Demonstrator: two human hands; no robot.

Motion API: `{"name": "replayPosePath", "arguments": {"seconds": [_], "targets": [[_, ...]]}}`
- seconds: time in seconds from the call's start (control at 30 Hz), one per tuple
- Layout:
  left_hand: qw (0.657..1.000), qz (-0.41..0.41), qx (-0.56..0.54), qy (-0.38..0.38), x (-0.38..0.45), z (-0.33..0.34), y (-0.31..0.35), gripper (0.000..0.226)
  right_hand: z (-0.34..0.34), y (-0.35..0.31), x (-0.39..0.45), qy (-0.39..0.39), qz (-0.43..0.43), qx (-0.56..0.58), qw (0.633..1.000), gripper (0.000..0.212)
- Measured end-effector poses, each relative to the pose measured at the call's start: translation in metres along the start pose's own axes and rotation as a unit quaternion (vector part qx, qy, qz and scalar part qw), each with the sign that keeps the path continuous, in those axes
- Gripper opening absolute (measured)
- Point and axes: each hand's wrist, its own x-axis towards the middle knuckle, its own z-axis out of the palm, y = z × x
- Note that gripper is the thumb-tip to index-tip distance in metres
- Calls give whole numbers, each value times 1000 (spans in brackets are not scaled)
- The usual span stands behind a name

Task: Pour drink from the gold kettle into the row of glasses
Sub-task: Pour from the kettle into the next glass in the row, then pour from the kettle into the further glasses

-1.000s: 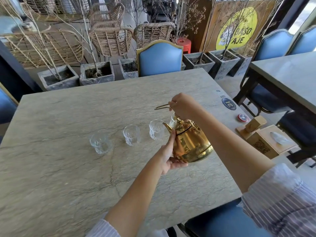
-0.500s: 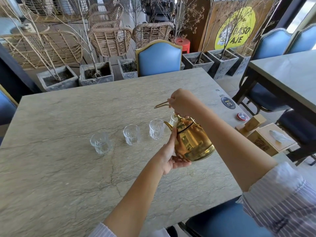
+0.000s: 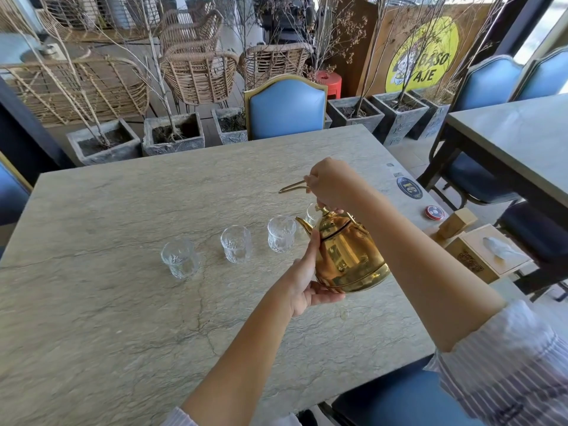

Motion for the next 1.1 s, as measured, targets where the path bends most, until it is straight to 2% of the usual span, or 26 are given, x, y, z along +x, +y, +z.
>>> {"name": "replayPosePath", "arguments": {"seconds": [0.3, 0.37, 0.47, 0.53, 0.67, 0.87, 1.0, 1.1], "targets": [[999, -19, 20, 17, 14, -6, -6, 81, 13, 17, 4, 22, -14, 12, 1000, 38], [999, -16, 27, 27, 19, -9, -9, 97, 17, 21, 5, 25, -17, 18, 999, 39], [998, -8, 18, 60, 28, -12, -12, 134, 23, 28, 3, 31, -15, 27, 999, 40], [997, -2, 8, 76, 37, -16, -16, 145, 27, 33, 1, 38, -12, 36, 999, 40], [996, 13, 3, 92, 41, -21, -17, 140, 35, 43, -5, 52, -16, 71, 996, 38], [991, 27, 1, 128, 32, -23, -15, 112, 40, 50, -13, 59, -31, 137, 988, 35], [987, 44, 3, 154, 29, -25, -15, 87, 44, 50, -17, 87, -55, 183, 978, 45], [984, 54, 3, 169, 25, -29, -14, 81, 44, 45, -21, 88, -89, 215, 968, 45]]}}
